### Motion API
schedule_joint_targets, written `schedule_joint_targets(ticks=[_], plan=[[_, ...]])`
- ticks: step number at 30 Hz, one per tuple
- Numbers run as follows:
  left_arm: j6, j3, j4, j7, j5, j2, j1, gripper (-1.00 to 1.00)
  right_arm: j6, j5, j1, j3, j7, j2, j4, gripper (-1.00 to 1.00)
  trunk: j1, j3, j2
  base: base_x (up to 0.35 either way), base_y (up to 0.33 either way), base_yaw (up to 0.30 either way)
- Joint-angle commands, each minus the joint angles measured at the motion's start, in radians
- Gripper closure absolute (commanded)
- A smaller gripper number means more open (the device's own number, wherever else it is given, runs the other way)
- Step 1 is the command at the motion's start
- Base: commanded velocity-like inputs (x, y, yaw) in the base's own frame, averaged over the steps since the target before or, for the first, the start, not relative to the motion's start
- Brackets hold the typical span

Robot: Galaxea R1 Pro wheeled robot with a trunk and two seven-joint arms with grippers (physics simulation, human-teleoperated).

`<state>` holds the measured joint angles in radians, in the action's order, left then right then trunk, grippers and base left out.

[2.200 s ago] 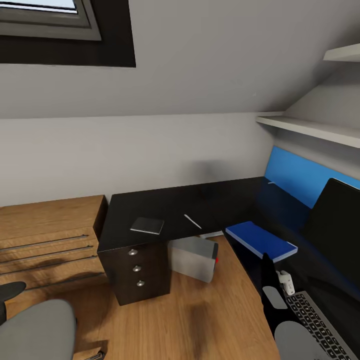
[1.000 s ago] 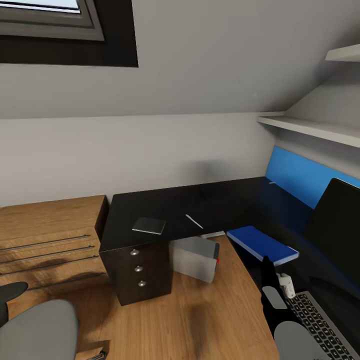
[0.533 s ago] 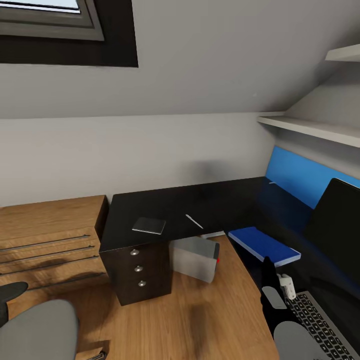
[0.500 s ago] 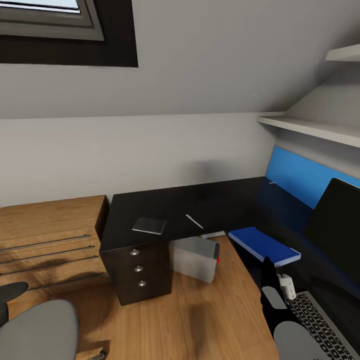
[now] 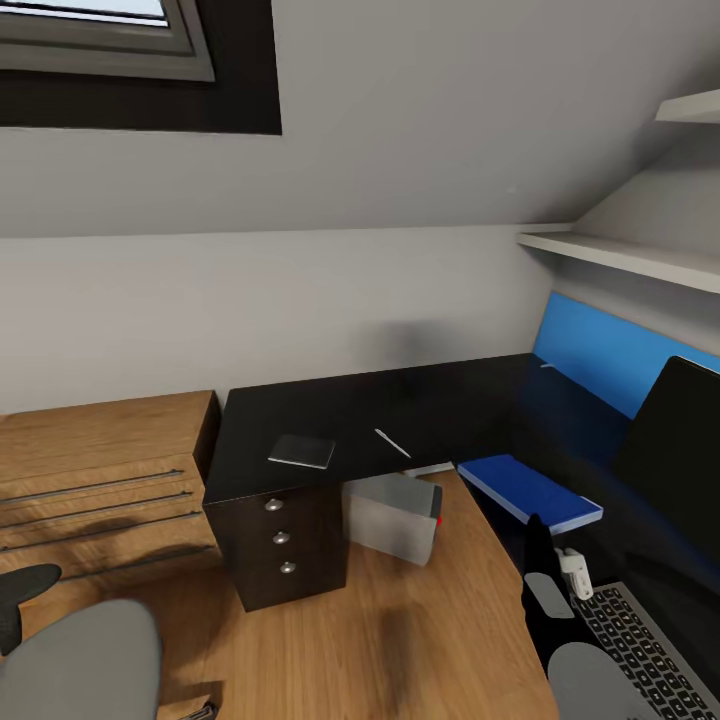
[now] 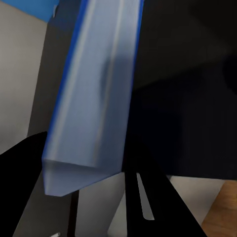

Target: In the bedroom, organize the workspace by keeping the computer under the desk, ensuring the monitor is on the desk, placing the keyboard on the desk next to the monitor, placing the mouse on the desk next to the keyboard, moving the folder from the swivel chair onto the desk next to the mouse, stacking the notebook on top of the folder with the pen on top of the notebook, and positioning the swivel chair next to the desk.

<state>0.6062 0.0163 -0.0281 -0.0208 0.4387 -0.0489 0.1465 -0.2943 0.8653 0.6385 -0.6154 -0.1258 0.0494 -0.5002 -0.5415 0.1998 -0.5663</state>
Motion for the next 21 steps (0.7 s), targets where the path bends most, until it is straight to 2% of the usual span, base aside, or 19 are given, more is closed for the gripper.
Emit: schedule_joint_targets(ticks=[1, 21], plan=[[0.003, 0.002, 0.001, -0.002, 0.002, 0.000, 0.001, -1.00, -0.001, 0.011, 0.001, -0.004, -0.009, 0.000, 0.000, 1.00, 0.000, 0.002, -0.001, 0.000, 0.001, 0.000], [0.001, 0.002, 0.001, -0.002, 0.002, 0.000, 0.000, -1.00, -0.001, 0.012, 0.001, -0.003, -0.011, 0.001, 0.000, 1.00, 0.000, 0.002, -0.001, 0.000, 0.000, -0.036]])
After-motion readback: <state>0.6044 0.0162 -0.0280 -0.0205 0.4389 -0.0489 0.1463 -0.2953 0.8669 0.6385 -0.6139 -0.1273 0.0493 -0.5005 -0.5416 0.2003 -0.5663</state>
